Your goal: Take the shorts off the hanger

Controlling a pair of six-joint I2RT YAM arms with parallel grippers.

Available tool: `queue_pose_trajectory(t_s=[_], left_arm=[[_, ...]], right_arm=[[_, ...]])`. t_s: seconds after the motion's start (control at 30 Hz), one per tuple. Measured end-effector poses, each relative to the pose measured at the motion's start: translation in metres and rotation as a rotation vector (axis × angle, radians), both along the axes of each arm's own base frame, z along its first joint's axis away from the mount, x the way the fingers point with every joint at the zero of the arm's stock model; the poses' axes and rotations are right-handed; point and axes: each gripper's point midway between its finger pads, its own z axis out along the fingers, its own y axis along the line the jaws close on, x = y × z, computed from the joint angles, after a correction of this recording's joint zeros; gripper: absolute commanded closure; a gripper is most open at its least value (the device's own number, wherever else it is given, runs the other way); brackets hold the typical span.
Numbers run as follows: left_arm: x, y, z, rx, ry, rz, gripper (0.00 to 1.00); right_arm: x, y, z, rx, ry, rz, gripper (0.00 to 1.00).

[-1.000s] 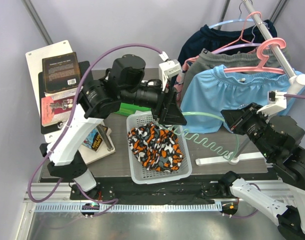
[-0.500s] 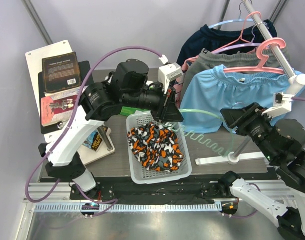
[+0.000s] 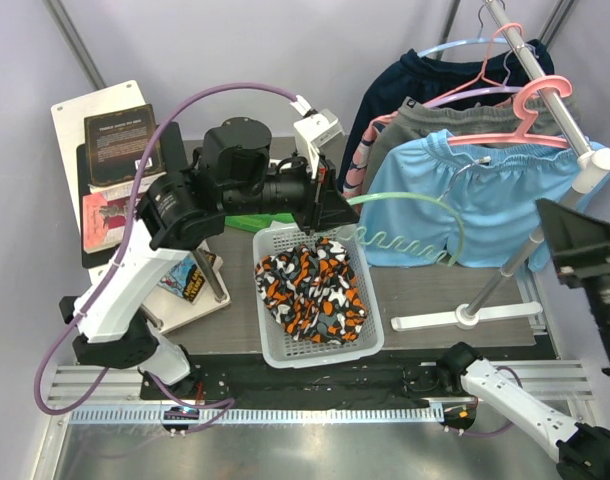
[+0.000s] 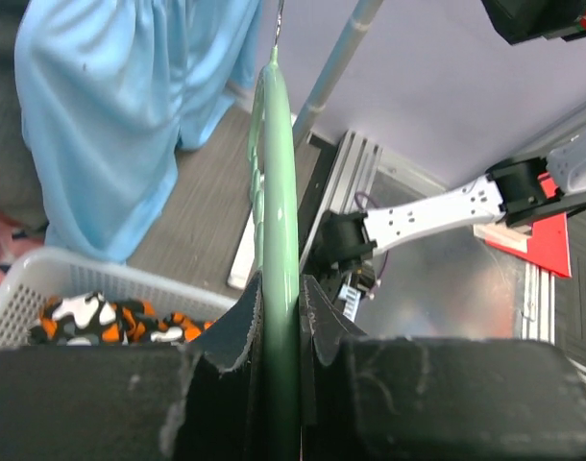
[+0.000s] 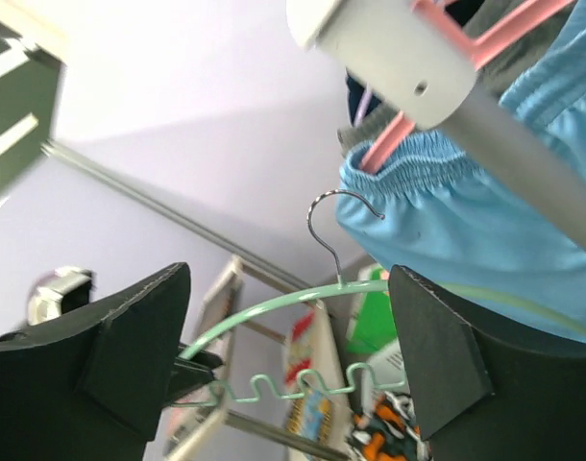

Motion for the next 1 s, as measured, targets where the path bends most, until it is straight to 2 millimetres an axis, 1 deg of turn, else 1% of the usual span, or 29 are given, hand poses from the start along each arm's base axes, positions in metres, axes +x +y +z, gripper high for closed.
queue_pose_trajectory(t_s=[0.1,0.17,0.27,0.33,0.4,0.53,0.63,0.87,1.0], left_arm=[[0.005,-0.009,0.011,-0.049,-0.031,-0.004,1.00],[0.008,-0.017,0.020,-0.089,-0.051,-0.011,1.00],[0.015,-0.031,0.034,-0.157,-0.074,-0.018,1.00],[0.018,-0.039,0.039,-0.186,-0.083,-0.021,1.00],[0.021,-0.045,0.042,-0.204,-0.087,-0.027,1.00],[0.026,-0.061,0.048,-0.246,-0.094,-0.043,1.00],[0.026,-0.072,0.051,-0.270,-0.109,-0.060,1.00],[0.014,-0.092,0.063,-0.330,-0.139,-0.116,1.00],[0.010,-0.104,0.059,-0.334,-0.137,-0.146,1.00]], right_arm=[[-0.021,-0.026,0.021,0.100,-0.067,-0.053,0.18],[-0.034,-0.040,0.028,0.148,-0.102,-0.076,0.20],[-0.053,-0.059,0.033,0.215,-0.143,-0.106,0.22],[-0.060,-0.067,0.034,0.249,-0.156,-0.114,0.23],[-0.063,-0.069,0.033,0.263,-0.158,-0.115,0.24],[-0.064,-0.068,0.031,0.266,-0.150,-0.108,0.24],[-0.065,-0.068,0.031,0.271,-0.150,-0.102,0.25],[-0.067,-0.068,0.033,0.278,-0.153,-0.096,0.25],[-0.068,-0.068,0.033,0.276,-0.153,-0.091,0.25]])
